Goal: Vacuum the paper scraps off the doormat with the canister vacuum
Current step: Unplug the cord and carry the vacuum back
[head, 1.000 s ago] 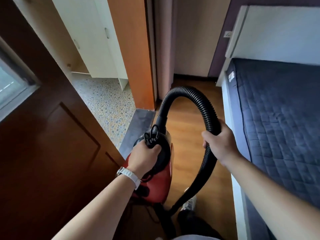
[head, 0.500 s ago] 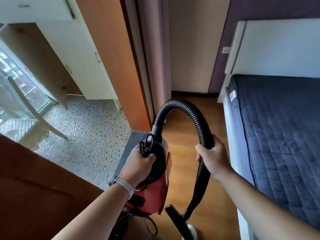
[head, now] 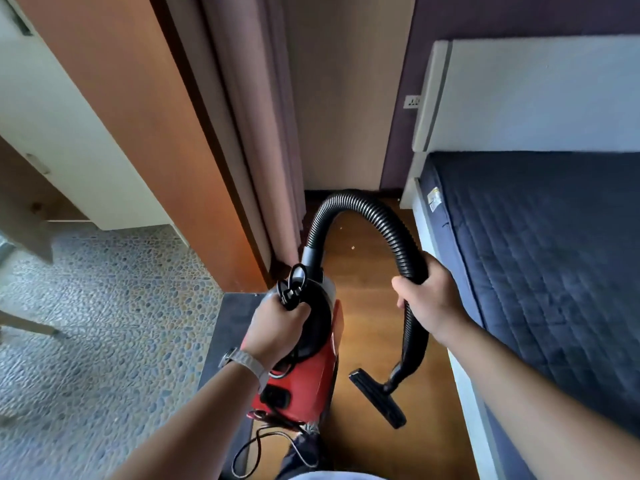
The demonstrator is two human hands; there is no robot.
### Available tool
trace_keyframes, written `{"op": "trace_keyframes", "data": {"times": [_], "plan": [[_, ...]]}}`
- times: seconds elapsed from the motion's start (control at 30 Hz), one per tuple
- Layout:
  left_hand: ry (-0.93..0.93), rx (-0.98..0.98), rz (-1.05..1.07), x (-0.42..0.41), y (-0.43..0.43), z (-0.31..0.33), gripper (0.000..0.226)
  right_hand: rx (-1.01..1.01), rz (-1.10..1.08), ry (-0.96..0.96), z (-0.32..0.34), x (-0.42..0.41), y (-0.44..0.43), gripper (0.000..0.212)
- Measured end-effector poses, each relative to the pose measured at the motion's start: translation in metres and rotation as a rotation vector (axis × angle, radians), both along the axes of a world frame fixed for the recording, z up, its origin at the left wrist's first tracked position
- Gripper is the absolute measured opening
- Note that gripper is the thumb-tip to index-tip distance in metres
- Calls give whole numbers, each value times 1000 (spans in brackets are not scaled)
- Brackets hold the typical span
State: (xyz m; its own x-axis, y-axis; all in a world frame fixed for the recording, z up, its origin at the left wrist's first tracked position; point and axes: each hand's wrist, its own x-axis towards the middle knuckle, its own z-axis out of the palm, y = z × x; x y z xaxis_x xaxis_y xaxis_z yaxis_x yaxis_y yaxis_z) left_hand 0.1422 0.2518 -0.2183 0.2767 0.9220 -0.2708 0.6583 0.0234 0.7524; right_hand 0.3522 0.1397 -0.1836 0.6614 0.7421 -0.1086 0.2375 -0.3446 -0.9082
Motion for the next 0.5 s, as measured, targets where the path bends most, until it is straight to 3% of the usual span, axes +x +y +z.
{"op": "trace_keyframes", "data": {"times": [0.13,0.5], "plan": [[-30,-70,-61,22,73,-4,6,-55,-47,-6,5,17,56,19],[6,64,-189,87,221,15,20,-56,-197,6,16,63,167,16]]}}
